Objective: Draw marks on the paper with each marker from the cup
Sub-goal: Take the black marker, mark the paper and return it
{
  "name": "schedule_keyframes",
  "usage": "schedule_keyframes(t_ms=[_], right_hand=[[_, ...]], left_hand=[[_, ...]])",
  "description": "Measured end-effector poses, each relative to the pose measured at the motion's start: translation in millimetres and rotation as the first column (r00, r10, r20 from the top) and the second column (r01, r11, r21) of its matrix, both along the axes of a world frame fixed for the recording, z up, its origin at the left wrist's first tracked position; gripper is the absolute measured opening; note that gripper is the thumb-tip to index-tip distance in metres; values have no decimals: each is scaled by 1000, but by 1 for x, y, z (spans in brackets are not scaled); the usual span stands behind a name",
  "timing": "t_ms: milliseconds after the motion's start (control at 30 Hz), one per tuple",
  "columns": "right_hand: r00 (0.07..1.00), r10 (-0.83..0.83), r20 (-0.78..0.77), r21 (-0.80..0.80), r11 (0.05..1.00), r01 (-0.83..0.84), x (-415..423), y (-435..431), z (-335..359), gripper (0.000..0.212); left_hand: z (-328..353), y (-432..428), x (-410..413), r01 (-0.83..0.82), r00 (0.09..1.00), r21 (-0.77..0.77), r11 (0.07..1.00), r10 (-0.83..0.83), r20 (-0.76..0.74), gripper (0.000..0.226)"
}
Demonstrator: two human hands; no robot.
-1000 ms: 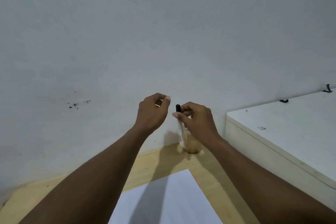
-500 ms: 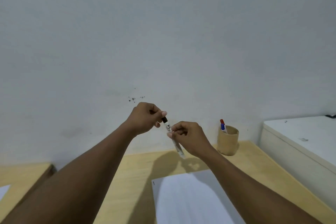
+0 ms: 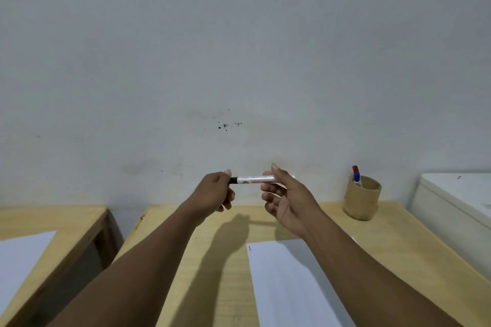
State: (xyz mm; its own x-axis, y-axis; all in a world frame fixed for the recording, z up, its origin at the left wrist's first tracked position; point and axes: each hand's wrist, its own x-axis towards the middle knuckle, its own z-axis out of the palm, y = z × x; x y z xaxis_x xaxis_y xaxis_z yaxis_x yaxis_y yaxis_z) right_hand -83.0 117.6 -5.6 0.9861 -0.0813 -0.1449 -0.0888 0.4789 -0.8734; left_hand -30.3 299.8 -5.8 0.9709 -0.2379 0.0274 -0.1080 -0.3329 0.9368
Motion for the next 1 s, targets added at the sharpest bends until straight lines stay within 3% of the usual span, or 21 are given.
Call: schedule_keyframes(t_ms=[167, 300, 367, 467, 533, 600, 700, 800, 933, 1000], right_hand=[[999, -4, -49, -27, 1000, 3, 8, 10, -16, 18], [990, 130, 46, -112, 986, -125, 7, -3, -22, 9], [979, 190, 78, -177, 969, -174, 4, -12, -25, 12], [982, 181, 57, -180, 969, -168, 0, -32, -31, 25], [990, 137, 14, -252, 959, -129, -1, -43, -38, 28], [997, 80, -2, -386, 920, -75, -3, -42, -47, 20], [998, 42, 37, -545, 838, -15, -2, -29, -65, 9], [1000, 8, 9, -555, 832, -2, -1, -15, -85, 7], [999, -41, -34, -550, 835, 15, 0, -7, -108, 14], [998, -60, -32, -586, 810, 30, 0, -7, -116, 18]], left_hand=[[-23, -12, -10, 21, 998, -82, 996, -25, -51, 46], [-37, -14, -9, -52, 981, -266, 963, 0, -192, 38], [-44, -13, -9, -108, 978, -275, 955, 53, -203, 43], [-56, -5, -7, -144, 989, -120, 982, 138, -61, 51], [-71, 4, -4, -126, 989, 112, 986, 115, 98, 51], [-87, 10, -1, -74, 985, 357, 931, 13, 170, 45], [-105, 10, -3, -47, 975, 590, 806, -93, 204, 33], [-110, 4, -11, -77, 953, 653, 754, -137, 271, 28], [-118, 6, -12, -90, 942, 583, 808, -121, 313, 37], [-126, 12, -13, -85, 926, 567, 819, -145, 349, 52]])
